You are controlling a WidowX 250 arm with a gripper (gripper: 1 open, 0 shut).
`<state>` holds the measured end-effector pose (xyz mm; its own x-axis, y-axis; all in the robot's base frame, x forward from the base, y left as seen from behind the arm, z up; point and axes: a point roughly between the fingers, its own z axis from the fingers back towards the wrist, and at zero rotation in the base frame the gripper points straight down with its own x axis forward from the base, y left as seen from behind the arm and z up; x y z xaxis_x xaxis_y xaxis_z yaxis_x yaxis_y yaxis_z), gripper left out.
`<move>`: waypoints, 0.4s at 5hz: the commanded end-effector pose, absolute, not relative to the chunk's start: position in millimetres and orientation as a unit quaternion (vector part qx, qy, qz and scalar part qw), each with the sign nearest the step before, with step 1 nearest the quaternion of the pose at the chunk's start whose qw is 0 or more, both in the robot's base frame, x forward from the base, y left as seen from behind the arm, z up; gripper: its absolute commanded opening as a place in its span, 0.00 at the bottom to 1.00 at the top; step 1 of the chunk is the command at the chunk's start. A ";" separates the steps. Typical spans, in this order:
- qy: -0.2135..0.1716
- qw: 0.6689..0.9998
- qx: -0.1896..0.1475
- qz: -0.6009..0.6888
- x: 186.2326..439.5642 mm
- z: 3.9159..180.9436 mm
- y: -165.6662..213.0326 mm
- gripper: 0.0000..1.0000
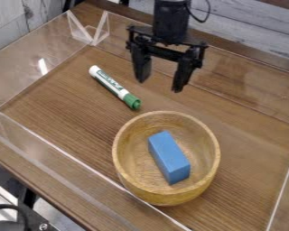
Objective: Put the green marker in the brown bowl
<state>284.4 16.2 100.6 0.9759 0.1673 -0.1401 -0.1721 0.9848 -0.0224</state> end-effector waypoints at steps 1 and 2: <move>0.048 0.991 -0.022 0.123 288.4 106.1 26.7 1.00; 0.047 0.986 -0.027 0.157 288.9 101.3 34.1 1.00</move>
<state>285.1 32.7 90.6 0.9420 0.3045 -0.1412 -0.3116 0.9497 -0.0307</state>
